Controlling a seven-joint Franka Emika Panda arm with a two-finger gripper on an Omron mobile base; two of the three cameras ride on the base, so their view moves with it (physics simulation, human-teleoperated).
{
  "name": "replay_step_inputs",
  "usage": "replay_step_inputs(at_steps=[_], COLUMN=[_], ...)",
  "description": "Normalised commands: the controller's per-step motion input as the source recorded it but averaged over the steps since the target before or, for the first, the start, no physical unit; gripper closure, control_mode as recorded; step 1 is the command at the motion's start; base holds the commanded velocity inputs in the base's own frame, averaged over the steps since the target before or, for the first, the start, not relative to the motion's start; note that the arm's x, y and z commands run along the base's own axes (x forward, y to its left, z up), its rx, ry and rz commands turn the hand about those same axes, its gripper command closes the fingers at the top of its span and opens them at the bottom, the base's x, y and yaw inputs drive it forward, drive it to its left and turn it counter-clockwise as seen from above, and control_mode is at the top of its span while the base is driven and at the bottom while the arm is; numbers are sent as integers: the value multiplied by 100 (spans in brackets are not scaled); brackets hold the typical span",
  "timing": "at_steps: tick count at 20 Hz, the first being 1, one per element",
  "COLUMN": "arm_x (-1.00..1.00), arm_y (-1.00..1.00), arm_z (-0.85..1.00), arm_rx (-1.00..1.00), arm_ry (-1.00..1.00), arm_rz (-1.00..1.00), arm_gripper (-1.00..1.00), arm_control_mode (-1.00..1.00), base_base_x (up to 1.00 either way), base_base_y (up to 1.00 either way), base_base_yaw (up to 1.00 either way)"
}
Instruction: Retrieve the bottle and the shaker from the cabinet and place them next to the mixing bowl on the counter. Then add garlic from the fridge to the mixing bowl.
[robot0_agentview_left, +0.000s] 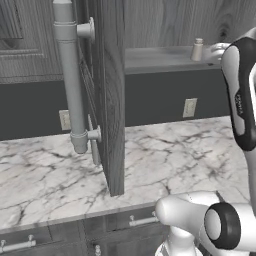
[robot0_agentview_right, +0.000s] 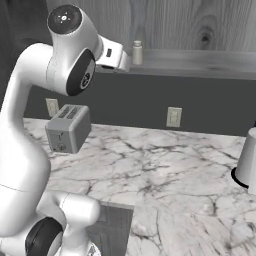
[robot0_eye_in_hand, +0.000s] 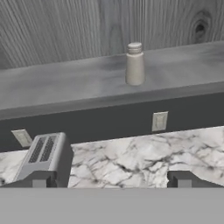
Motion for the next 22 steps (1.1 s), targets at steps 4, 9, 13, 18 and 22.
replay_step_inputs(at_steps=[4,9,13,18,22], arm_x=[52,46,35,48,55], arm_y=[-2,-7,-27,-36,-18], arm_z=[0,6,10,0,0], arm_rx=[-2,0,0,0,0], arm_ry=[0,0,1,2,0], arm_rz=[1,0,0,0,0], arm_gripper=[-100,-100,-100,-100,-100], arm_control_mode=[-100,-100,-100,-100,-100], base_base_x=[0,0,0,0,0], base_base_y=[0,0,0,0,0], base_base_yaw=[0,0,0,0,0])
